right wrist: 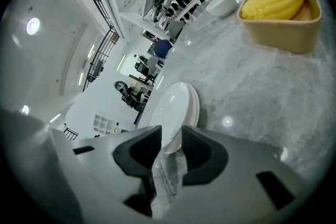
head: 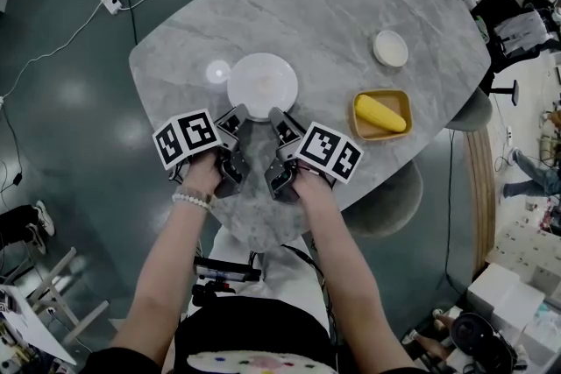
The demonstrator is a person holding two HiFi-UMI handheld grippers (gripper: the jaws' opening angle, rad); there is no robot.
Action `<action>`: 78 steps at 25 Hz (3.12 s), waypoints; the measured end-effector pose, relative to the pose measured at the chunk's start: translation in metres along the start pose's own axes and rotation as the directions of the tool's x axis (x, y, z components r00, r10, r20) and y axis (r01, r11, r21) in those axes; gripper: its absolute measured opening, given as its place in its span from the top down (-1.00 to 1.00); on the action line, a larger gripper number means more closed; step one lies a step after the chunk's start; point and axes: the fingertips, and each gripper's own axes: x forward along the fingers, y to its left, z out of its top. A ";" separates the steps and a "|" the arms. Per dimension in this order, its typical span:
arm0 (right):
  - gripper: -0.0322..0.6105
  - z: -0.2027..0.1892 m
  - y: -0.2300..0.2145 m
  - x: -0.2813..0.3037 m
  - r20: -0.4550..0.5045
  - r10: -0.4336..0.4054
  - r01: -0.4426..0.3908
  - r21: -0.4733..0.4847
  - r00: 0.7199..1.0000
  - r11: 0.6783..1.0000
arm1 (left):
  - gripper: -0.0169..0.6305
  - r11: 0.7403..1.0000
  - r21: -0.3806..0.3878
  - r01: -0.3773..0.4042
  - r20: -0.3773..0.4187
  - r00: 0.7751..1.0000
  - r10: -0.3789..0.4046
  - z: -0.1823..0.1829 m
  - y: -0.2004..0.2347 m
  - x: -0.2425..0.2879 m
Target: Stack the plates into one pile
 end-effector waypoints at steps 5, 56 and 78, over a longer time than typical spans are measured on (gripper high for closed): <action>0.54 0.001 -0.002 -0.003 0.005 -0.002 0.002 0.001 1.000 1.000 | 0.55 1.000 -0.016 0.026 -0.003 1.000 -0.026 0.000 -0.003 -0.001; 0.89 0.025 0.113 -0.220 0.312 0.151 0.193 -0.832 0.938 0.520 | 0.91 0.541 0.841 -0.014 0.209 0.930 -0.302 -0.039 -0.172 -0.187; 0.89 0.012 0.122 -0.282 0.353 0.206 0.220 -0.849 0.913 0.481 | 0.91 0.468 0.880 -0.087 0.245 0.925 -0.289 -0.070 -0.177 -0.221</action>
